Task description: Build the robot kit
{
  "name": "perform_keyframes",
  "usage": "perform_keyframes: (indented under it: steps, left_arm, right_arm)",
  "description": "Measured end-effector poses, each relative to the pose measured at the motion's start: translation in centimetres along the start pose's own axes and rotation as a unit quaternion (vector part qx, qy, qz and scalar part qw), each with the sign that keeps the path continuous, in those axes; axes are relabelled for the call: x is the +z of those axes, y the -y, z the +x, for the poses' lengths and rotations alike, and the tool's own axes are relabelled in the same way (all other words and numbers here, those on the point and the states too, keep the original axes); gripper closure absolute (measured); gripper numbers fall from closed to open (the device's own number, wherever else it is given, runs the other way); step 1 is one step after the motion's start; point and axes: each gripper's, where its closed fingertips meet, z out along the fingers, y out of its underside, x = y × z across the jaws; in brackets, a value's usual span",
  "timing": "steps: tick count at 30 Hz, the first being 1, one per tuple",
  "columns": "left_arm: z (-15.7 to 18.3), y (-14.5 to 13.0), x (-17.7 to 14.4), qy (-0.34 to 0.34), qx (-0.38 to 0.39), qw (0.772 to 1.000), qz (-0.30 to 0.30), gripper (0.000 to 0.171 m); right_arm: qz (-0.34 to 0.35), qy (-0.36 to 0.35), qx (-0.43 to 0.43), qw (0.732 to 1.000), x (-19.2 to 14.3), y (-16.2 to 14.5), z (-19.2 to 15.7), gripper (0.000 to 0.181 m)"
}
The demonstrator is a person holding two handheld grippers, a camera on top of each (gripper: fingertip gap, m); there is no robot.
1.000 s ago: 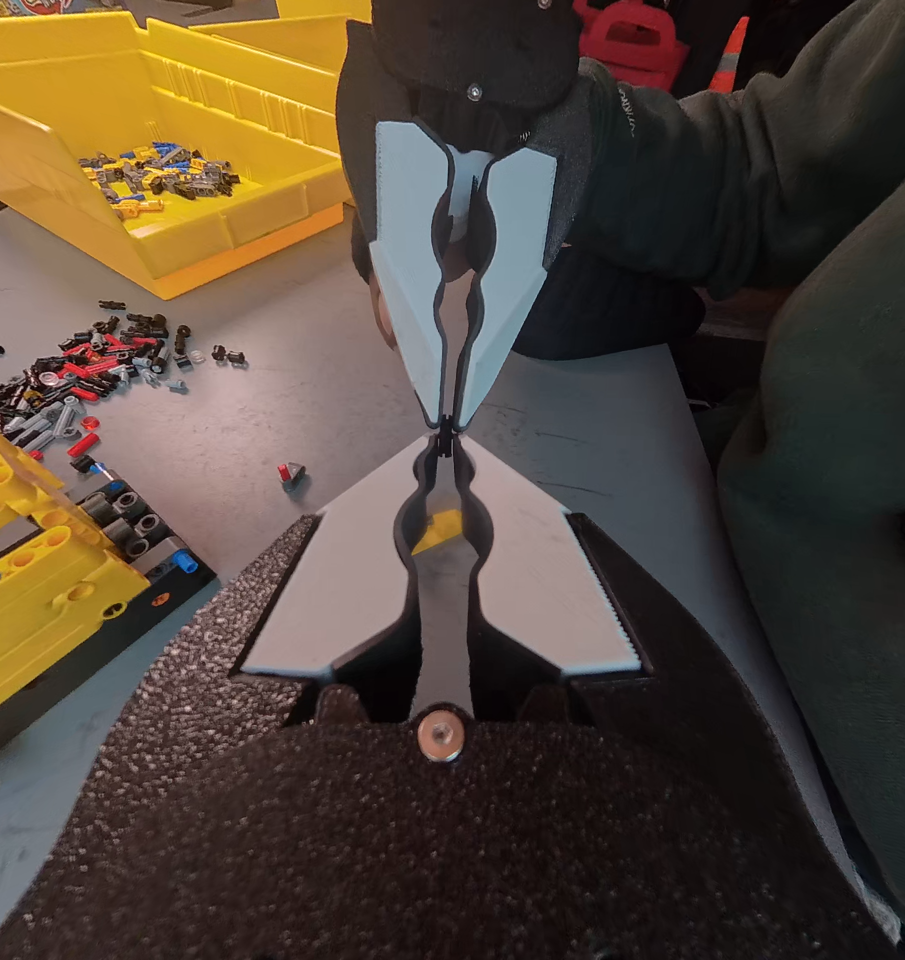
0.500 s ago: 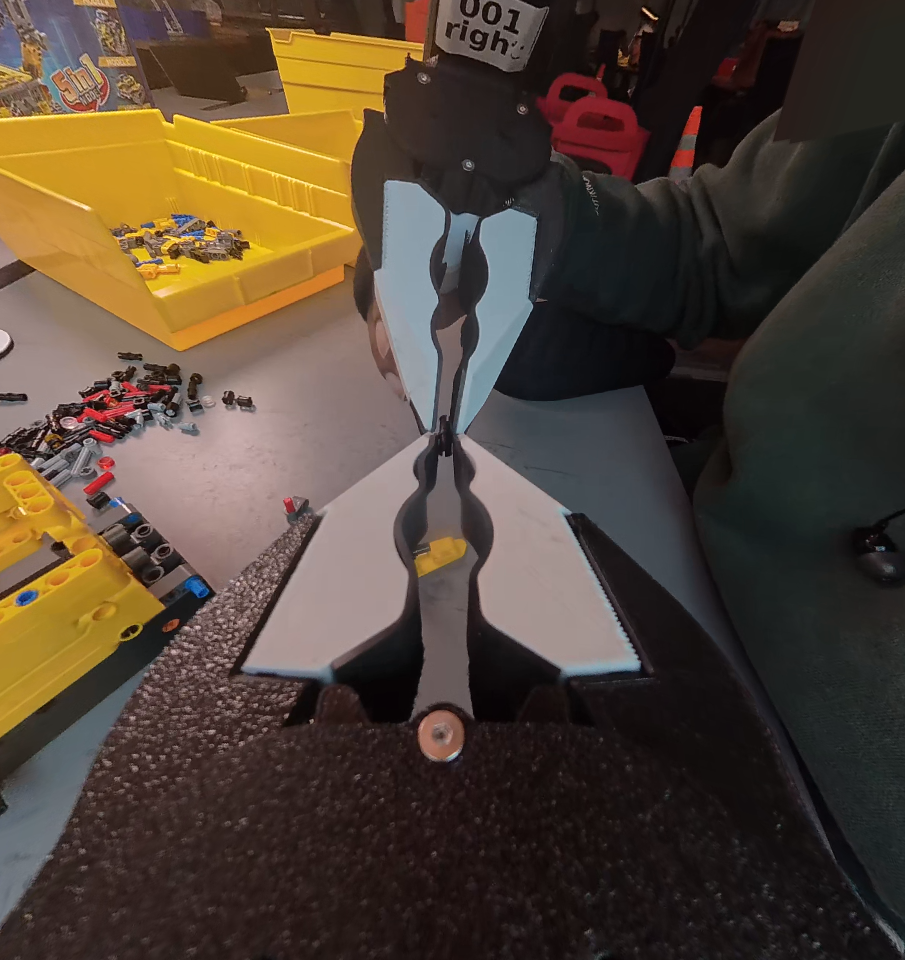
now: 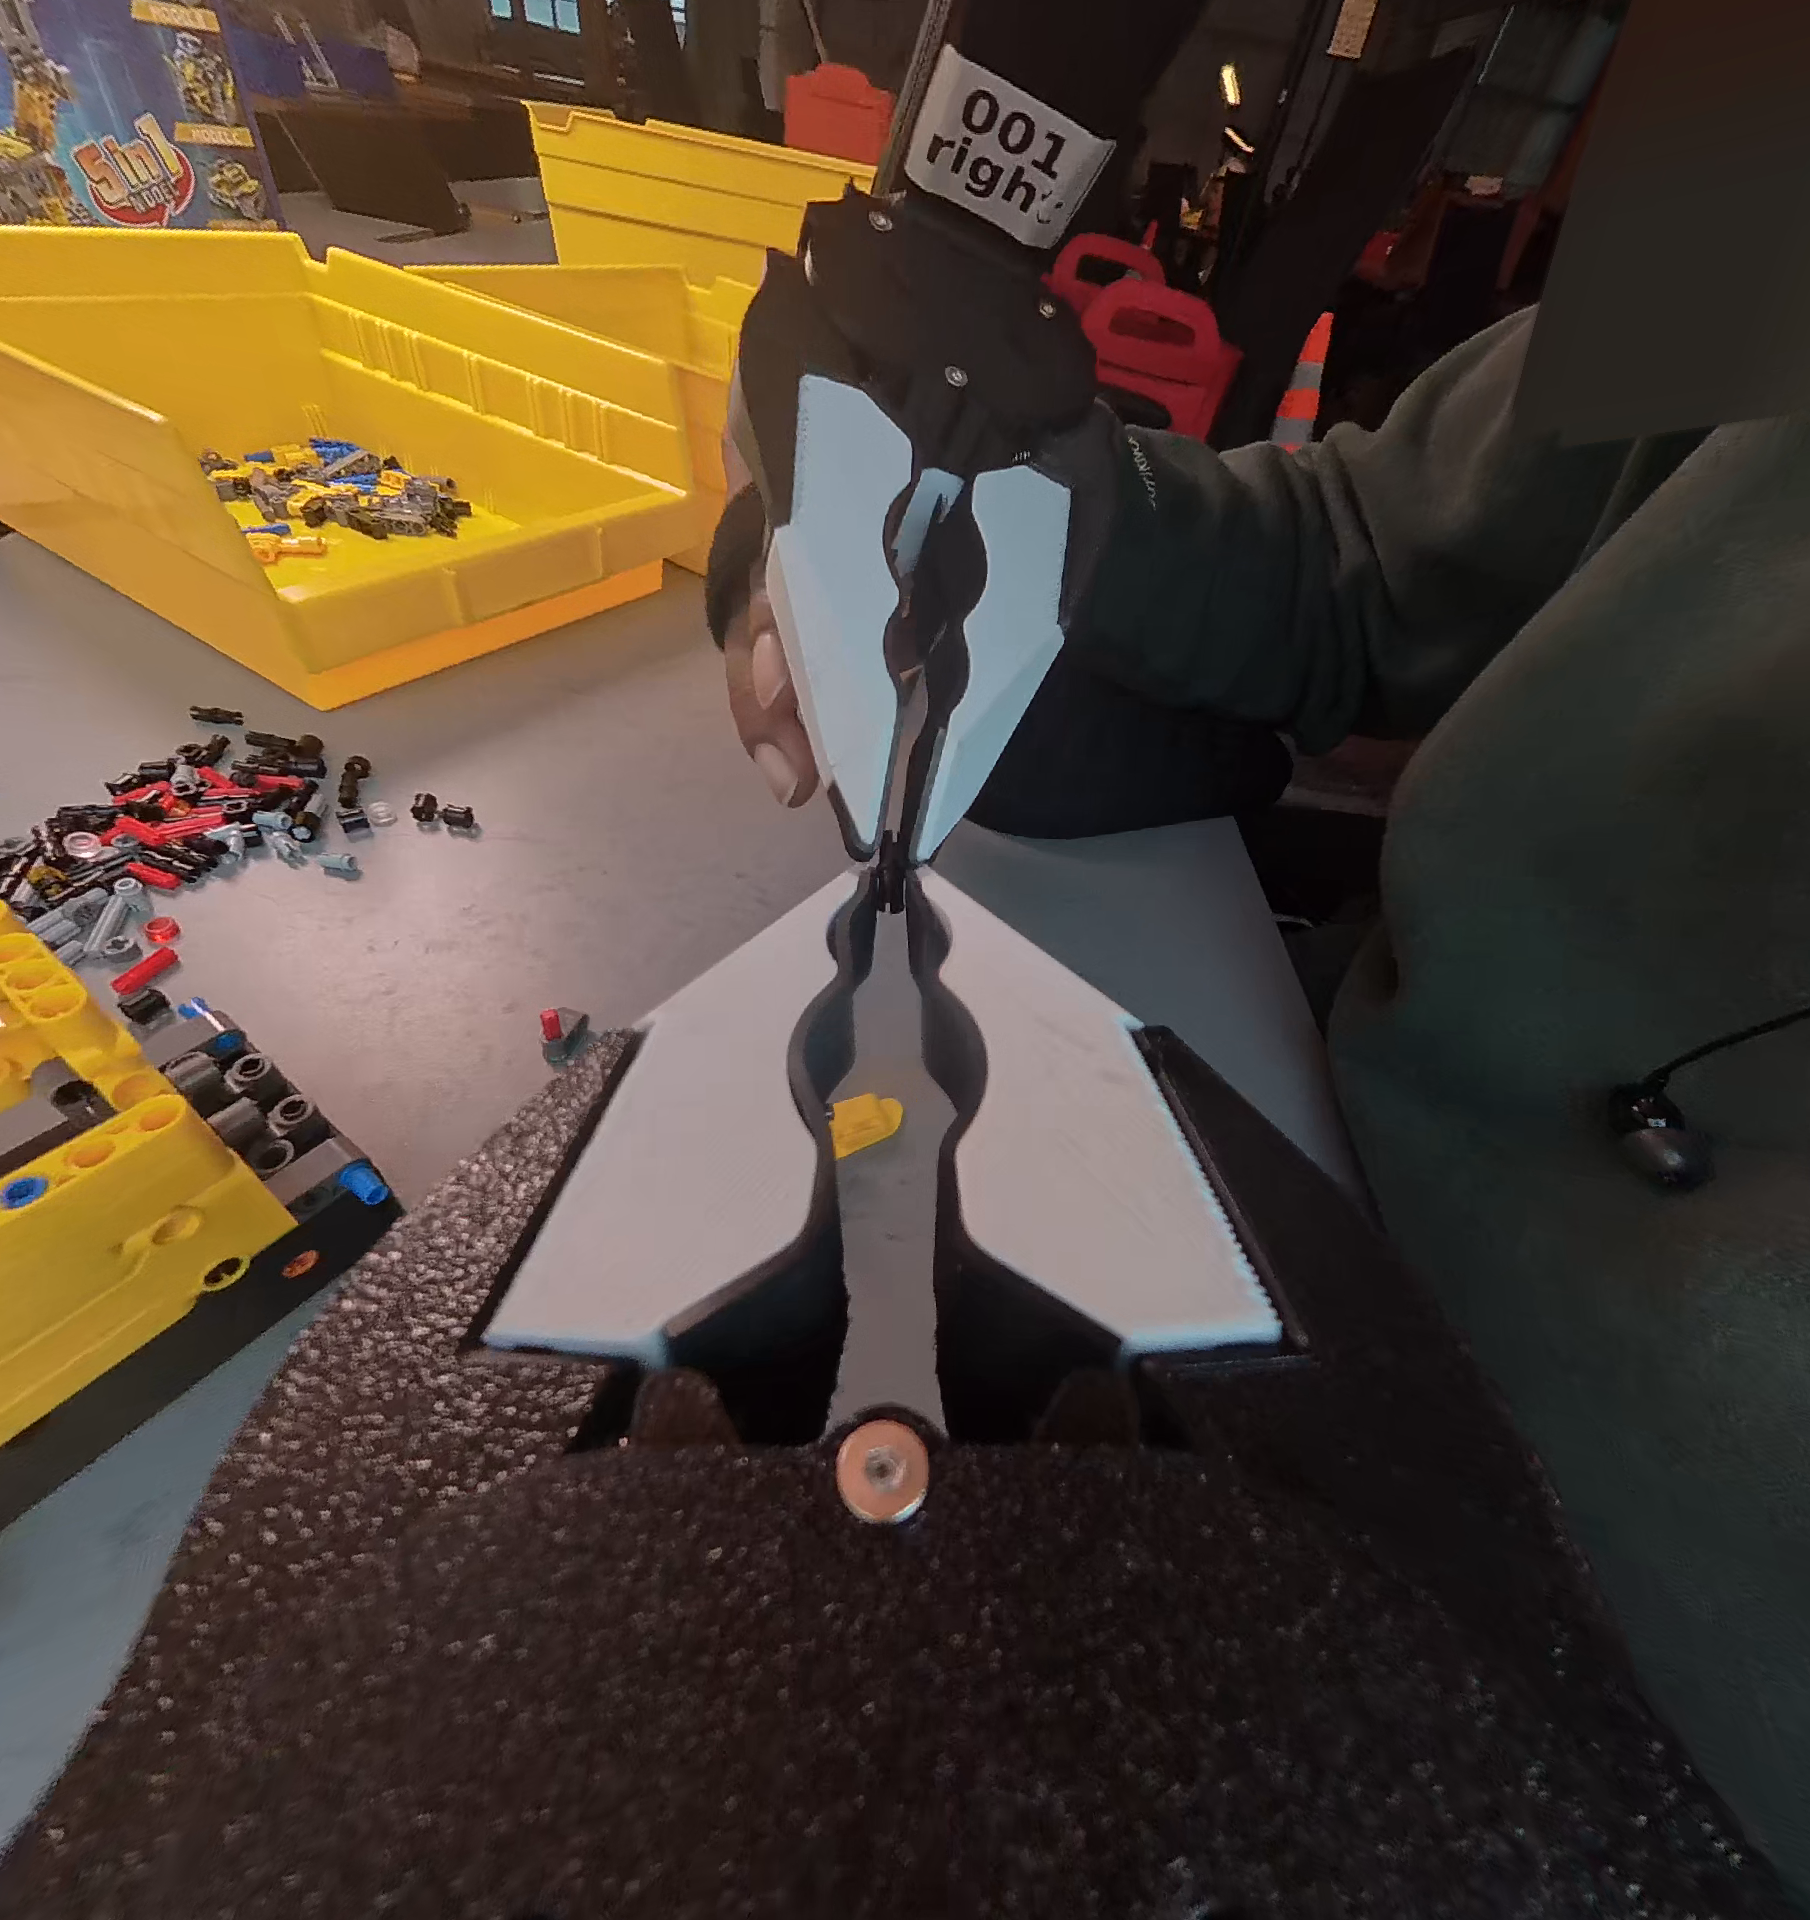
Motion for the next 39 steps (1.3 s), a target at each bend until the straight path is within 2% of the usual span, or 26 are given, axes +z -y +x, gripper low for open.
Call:
perform_keyframes:
  steps: [28, 31, 34, 39]
  left_arm:
    - [0.3, -0.2, 0.1, -0.01, -0.003, 1.0, -0.005, 0.168]
    - [-1.1, -1.1, 0.2, 0.033, 0.001, 0.999, -0.029, 0.166]
    - [-2.9, -2.7, 0.2, 0.085, 0.016, 0.993, -0.078, 0.165]
    - [-4.4, -4.7, 0.9, 0.124, 0.014, 0.982, -0.142, 0.167]
  right_arm:
    - [0.006, 0.015, 0.009, 1.0, 0.0, 0.0, -0.5, 0.177]
    - [-0.024, 0.01, 0.028, 0.999, -0.3, -1.4, 0.3, 0.178]
    - [-0.092, -0.014, 0.049, 0.994, -0.8, -4.8, 1.6, 0.178]
    - [-0.169, -0.023, 0.045, 0.984, 0.4, -8.2, 1.9, 0.178]
